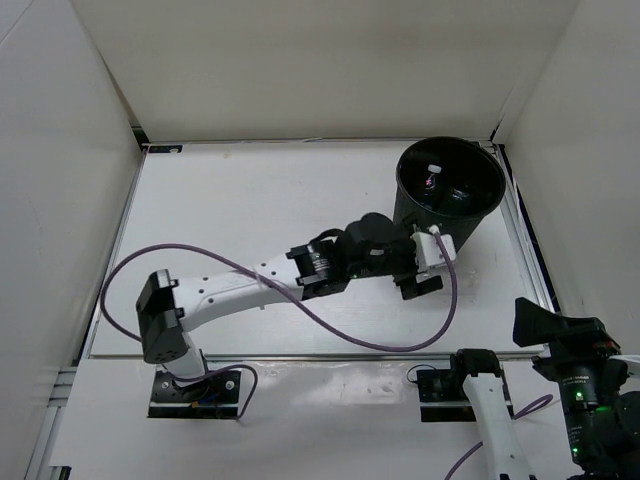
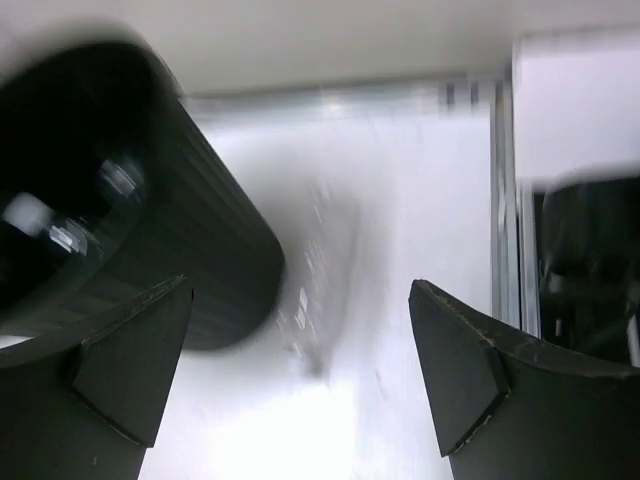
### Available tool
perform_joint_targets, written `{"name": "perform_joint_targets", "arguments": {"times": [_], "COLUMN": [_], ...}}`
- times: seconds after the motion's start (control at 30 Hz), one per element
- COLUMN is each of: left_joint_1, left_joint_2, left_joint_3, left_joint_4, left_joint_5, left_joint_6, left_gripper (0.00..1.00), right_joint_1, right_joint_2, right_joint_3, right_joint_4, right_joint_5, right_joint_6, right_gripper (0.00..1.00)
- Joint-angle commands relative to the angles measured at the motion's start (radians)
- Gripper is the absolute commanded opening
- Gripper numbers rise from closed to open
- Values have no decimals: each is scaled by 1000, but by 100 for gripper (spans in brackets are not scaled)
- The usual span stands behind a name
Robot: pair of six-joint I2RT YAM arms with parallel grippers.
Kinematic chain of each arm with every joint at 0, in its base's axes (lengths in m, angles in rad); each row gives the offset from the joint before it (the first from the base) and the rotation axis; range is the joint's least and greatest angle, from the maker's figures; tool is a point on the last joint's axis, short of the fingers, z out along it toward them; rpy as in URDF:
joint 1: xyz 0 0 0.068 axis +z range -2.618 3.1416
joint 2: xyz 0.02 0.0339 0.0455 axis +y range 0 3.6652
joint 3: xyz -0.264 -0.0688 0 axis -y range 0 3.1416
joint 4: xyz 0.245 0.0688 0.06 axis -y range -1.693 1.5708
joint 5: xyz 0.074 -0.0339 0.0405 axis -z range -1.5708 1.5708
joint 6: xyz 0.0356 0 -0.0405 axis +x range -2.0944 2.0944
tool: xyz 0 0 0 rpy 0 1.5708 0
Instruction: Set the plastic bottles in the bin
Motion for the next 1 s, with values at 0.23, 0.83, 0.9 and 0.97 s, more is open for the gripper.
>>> {"name": "perform_joint_targets", "arguments": {"times": [0.23,0.83,0.9,0.97], "left_joint_1": [10,50,61,61], "left_joint_2": [277,643,666,684], "left_joint_3": [50,369,380,406], "left_joint_4": [-103,-70,-70,-61], "left_joint_5": [86,47,47,47], "left_joint_6": [-74,-77,-86,-86], "left_gripper": [100,100,100,100], "right_joint_1": [16,16,16,16], "right_joint_2": [-10,68,68,77], "right_joint_3": [49,111,111,123], "right_joint_4": [-95,-95,-95,-95], "right_joint_5": [-28,-393,-415,-427], "right_joint_6": [-4,-14,-14,-14], "right_gripper": [99,99,99,99]}}
